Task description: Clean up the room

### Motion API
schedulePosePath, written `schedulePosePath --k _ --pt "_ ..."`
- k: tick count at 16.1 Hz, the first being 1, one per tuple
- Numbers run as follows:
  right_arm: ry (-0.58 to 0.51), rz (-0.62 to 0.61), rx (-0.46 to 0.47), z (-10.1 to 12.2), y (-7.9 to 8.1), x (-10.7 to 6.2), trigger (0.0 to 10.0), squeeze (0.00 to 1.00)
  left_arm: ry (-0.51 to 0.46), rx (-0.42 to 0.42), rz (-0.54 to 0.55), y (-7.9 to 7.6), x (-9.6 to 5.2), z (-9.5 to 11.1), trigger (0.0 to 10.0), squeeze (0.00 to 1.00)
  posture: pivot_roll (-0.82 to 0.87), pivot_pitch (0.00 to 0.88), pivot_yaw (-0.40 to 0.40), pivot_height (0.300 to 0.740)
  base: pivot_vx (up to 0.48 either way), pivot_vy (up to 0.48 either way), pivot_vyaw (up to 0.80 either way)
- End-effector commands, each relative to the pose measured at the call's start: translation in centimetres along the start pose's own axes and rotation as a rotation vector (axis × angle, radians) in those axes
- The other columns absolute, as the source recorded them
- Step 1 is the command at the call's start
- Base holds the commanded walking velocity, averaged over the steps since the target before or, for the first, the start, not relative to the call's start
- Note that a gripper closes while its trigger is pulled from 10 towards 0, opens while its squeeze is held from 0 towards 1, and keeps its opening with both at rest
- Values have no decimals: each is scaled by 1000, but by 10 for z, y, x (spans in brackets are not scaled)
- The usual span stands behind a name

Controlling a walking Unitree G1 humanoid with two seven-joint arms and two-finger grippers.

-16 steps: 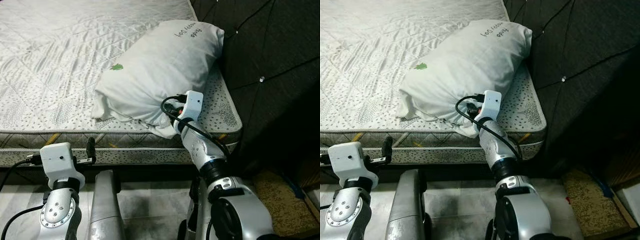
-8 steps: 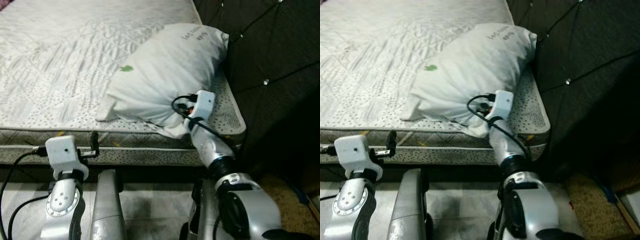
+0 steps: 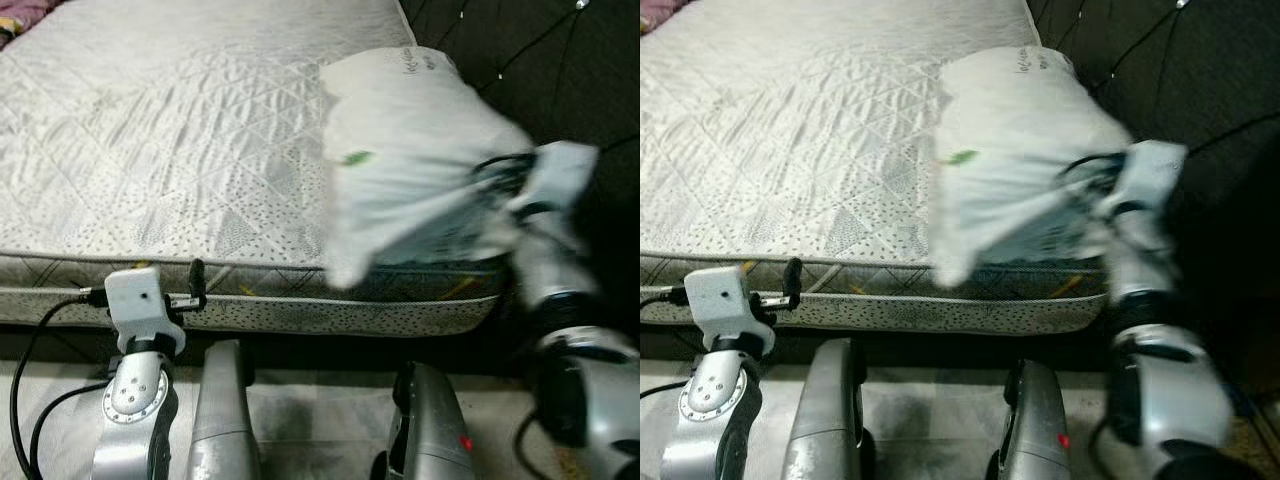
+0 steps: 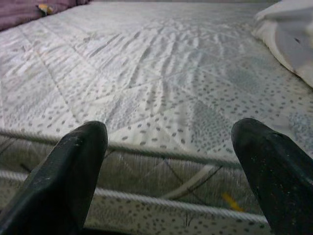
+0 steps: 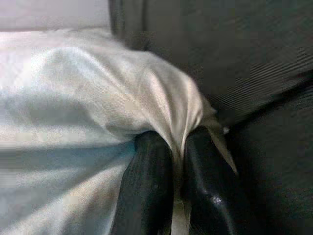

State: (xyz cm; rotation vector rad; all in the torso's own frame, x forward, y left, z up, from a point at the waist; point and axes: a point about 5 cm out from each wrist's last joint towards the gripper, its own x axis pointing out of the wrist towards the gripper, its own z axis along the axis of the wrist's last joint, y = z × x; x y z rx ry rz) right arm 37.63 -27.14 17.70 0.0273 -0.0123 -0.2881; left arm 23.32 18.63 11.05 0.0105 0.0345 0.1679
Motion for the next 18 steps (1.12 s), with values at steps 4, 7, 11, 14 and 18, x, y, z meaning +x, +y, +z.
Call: schedulePosePath --k 4,7,11,14,18 --pt "-54 -26 -35 -3 -30 -16 0 0 11 -3 -10 -4 -2 -5 10000 0 25 0 -26 507 0 0 0" --pt "35 67 -22 -45 -7 -47 0 0 22 4 -5 -2 -2 -6 10000 0 23 0 -21 507 0 0 0" --pt "89 150 13 -63 22 -72 0 0 17 6 -13 -4 0 -6 10000 0 18 0 -18 507 0 0 0" --pt "46 244 77 -44 37 -61 0 0 12 9 -12 -4 1 -5 10000 0 27 0 -19 507 0 0 0" --pt "24 134 -24 -16 22 -27 0 0 7 11 -5 -3 0 -4 10000 0 38 0 -25 507 0 0 0"
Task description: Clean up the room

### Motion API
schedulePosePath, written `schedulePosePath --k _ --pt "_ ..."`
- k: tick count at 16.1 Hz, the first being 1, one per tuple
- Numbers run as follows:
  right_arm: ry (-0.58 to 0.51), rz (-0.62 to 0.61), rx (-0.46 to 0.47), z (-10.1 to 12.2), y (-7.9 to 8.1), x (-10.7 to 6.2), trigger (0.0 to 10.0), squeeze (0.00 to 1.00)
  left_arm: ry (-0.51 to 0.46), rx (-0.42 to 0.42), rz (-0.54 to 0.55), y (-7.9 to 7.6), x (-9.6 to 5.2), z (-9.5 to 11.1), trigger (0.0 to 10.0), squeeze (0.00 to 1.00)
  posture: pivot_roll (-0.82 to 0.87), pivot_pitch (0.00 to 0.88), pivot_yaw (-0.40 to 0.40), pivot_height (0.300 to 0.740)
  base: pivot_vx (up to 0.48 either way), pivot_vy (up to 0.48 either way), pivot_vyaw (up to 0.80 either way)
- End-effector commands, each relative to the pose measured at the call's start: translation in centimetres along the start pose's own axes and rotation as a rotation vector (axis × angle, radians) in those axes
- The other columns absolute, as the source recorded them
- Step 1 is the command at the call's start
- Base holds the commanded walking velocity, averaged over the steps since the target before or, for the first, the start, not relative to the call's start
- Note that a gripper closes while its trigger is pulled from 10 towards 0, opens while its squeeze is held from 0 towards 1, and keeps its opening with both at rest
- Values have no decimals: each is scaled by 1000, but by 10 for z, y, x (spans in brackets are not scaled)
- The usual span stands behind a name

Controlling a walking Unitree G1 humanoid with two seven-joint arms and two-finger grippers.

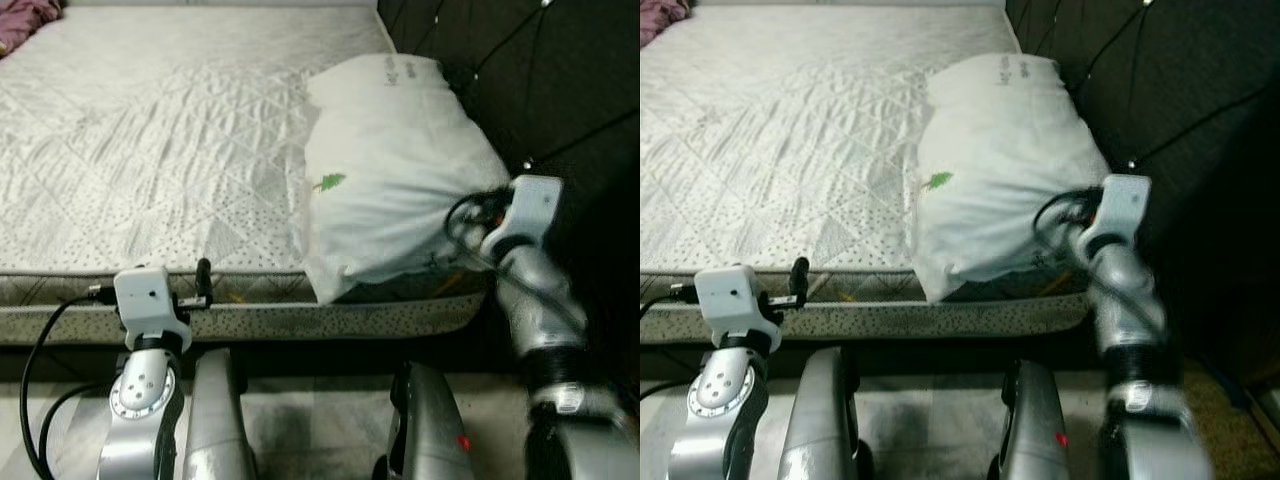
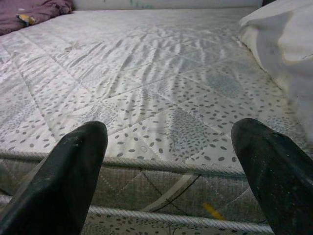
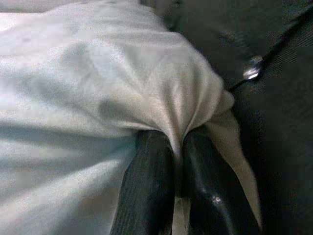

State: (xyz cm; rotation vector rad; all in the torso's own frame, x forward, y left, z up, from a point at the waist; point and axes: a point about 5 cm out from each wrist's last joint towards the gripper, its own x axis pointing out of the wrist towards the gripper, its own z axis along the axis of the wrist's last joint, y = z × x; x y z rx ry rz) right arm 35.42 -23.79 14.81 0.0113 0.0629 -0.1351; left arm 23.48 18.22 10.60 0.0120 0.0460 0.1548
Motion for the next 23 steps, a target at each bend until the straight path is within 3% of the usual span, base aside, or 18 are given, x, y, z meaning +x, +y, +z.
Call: schedulePosePath --k 1,2,3,5,7,8,9,16,18,19,21,23 --pt "-56 -42 -6 21 -11 6 0 0 -4 9 12 2 -1 1 10000 0 39 0 -25 507 0 0 0" --pt "-47 -93 -50 34 -30 14 0 0 -2 10 19 4 -2 0 10000 0 41 0 -28 507 0 0 0" --pt "-44 -101 -54 35 -33 15 0 0 -1 10 19 4 -2 0 10000 0 41 0 -28 507 0 0 0" --pt "-14 -164 -35 44 -54 19 0 0 0 10 16 3 -2 0 10000 0 36 0 -27 507 0 0 0" --pt "13 -120 -56 39 -52 19 4353 0 2 8 14 2 -2 0 10000 0 35 0 -27 507 0 0 0" --pt "24 -103 -61 36 -50 19 4353 0 3 8 14 2 -2 0 10000 0 31 0 -27 507 0 0 0" --pt "78 -35 -61 15 -39 14 10000 1000 4 7 11 2 -2 0 10000 0 32 2 -26 507 0 0 0" --pt "151 123 -110 -17 -18 -6 10000 1000 7 7 2 2 -2 0 10000 0 26 0 -24 507 0 0 0" --pt "183 95 -136 -32 -21 -19 10000 1000 10 4 0 2 -2 -1 10000 0 23 8 -23 507 0 0 0" --pt "220 65 -149 -45 -24 -35 10000 1000 11 5 3 3 -3 -1 10000 0 20 8 -23 507 0 0 0" --pt "290 95 -119 -66 -14 -60 10000 1000 2 29 -9 2 -4 0 10000 0 14 14 -19 507 0 0 0" --pt "256 107 -111 -68 -1 -70 10000 1000 -17 48 -39 -4 -5 3 10000 0 13 21 -13 507 0 0 0"
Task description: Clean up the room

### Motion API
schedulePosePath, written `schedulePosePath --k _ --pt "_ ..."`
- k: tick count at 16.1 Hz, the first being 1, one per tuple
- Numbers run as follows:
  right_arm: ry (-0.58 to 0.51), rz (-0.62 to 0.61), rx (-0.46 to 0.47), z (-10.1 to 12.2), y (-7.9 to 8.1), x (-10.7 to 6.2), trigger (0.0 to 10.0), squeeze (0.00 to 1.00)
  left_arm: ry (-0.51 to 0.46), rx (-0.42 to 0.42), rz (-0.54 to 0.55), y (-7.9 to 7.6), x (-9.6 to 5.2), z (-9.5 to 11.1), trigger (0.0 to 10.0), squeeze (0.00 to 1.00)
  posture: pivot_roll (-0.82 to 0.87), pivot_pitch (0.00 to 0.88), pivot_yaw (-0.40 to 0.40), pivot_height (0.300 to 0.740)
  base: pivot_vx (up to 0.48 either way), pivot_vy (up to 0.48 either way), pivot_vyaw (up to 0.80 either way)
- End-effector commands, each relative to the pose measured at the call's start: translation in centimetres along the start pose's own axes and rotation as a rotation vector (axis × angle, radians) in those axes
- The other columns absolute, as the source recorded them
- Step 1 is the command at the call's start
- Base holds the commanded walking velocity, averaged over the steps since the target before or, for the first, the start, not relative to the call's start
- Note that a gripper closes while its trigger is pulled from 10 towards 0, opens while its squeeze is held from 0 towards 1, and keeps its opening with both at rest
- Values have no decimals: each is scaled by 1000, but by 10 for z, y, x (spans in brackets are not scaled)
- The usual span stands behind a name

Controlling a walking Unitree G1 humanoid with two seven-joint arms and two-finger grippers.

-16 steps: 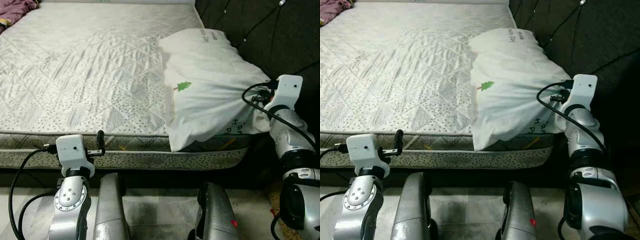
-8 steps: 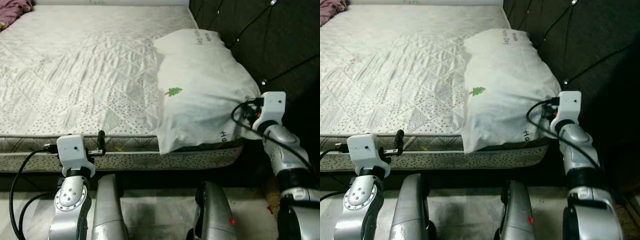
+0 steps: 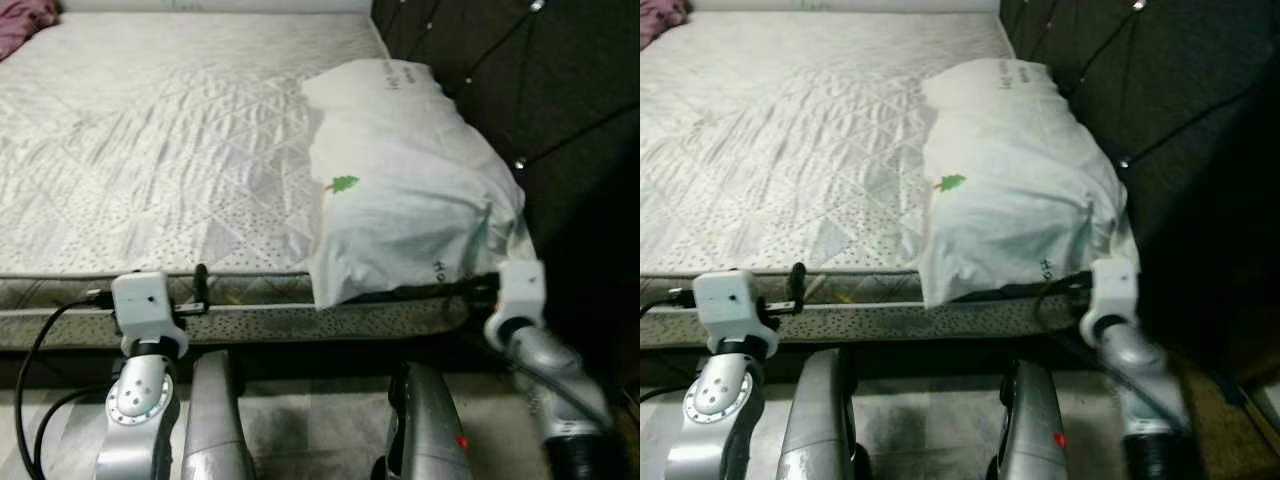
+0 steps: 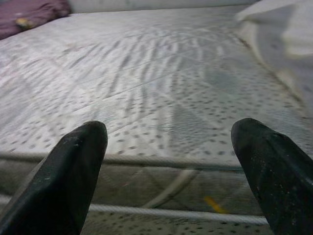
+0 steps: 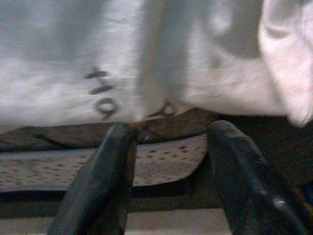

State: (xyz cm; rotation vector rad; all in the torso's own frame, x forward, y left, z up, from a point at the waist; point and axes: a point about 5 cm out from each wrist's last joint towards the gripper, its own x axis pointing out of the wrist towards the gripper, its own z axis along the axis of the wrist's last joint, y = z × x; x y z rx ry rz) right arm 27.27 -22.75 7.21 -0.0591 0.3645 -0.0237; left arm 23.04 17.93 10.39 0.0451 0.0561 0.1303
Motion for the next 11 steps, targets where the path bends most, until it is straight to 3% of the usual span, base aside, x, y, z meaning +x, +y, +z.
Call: schedulePosePath --k 1,3,5,9,10,11 --pt "-116 3 9 18 11 -6 10000 1000 -24 9 -18 -3 -2 5 10000 0 11 23 -10 507 0 0 0" --pt "-234 54 38 25 36 -24 10000 1000 -20 -2 -14 0 -1 5 10000 0 8 29 -6 507 0 0 0" --pt "-266 67 23 29 47 -31 10000 1000 -19 -6 -15 0 -1 5 10000 0 6 31 -4 507 0 0 0" --pt "-278 69 79 35 54 -33 10000 1000 -10 -20 -28 -3 -2 5 10000 0 10 35 -2 507 0 0 0" --pt "-286 70 59 38 55 -33 10000 737 -10 -21 -26 -2 -2 5 10000 0 11 34 -3 507 0 0 0" --pt "-288 70 48 39 56 -32 10000 0 -10 -21 -25 -2 -2 5 10000 0 10 33 -3 507 0 0 0"
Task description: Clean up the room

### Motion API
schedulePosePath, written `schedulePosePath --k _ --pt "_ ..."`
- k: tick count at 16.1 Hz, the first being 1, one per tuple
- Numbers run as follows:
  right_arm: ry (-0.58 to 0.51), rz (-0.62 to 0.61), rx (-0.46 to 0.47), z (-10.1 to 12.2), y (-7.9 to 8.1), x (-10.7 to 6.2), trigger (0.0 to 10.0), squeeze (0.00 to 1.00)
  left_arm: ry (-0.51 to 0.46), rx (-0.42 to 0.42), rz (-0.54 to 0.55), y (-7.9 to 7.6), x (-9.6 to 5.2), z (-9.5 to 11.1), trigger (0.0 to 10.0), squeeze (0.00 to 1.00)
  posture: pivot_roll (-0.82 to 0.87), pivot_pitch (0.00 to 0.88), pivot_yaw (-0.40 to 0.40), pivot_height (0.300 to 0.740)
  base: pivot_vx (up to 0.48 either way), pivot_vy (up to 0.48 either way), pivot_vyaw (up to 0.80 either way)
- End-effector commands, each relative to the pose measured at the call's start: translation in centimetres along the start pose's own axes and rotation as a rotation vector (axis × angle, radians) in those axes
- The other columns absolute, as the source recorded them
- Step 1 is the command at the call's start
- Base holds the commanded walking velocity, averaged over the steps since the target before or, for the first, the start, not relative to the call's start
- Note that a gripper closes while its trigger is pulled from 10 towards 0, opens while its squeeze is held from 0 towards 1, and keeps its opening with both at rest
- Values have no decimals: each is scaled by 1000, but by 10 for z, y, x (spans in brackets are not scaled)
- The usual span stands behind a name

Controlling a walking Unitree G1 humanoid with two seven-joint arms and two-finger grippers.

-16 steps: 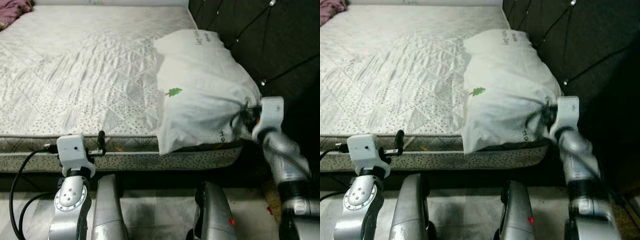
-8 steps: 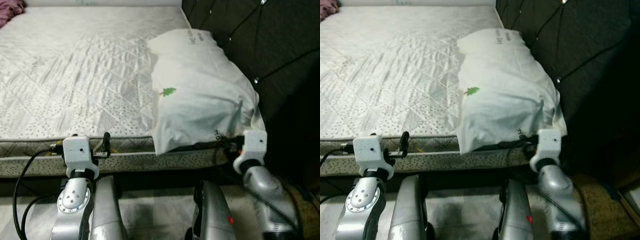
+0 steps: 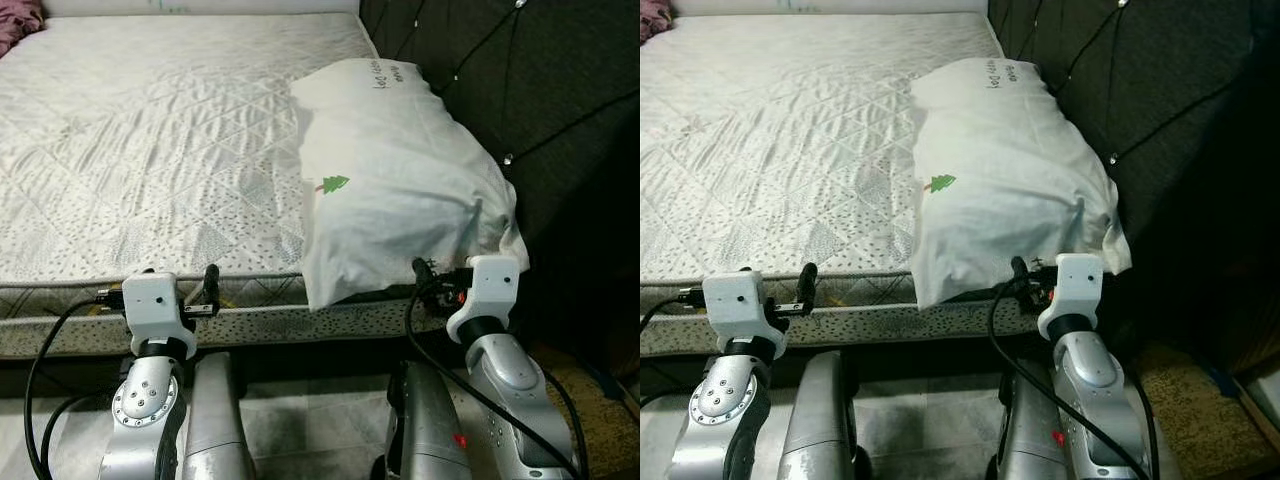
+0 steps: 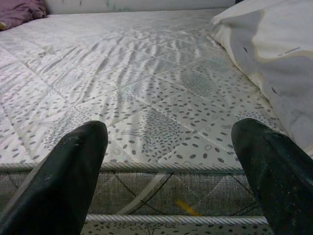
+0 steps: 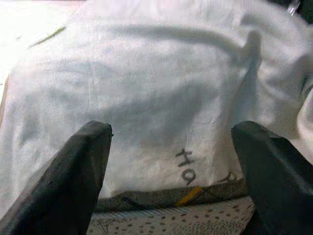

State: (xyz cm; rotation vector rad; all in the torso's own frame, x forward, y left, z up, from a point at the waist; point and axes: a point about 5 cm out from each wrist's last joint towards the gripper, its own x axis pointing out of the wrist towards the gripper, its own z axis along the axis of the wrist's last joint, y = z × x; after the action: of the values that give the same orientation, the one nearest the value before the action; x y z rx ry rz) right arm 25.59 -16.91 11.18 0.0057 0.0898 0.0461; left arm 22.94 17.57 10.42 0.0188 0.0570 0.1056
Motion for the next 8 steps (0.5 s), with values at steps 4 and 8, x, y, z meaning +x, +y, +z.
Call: schedulePosePath --k 4,8 --pt "-65 5 8 15 1 4 10000 0 -13 4 3 1 1 4 10000 0 11 27 -3 532 0 0 0" --pt "-68 4 21 17 1 8 10000 0 -13 3 0 1 0 4 10000 0 10 21 -3 576 0 0 0"
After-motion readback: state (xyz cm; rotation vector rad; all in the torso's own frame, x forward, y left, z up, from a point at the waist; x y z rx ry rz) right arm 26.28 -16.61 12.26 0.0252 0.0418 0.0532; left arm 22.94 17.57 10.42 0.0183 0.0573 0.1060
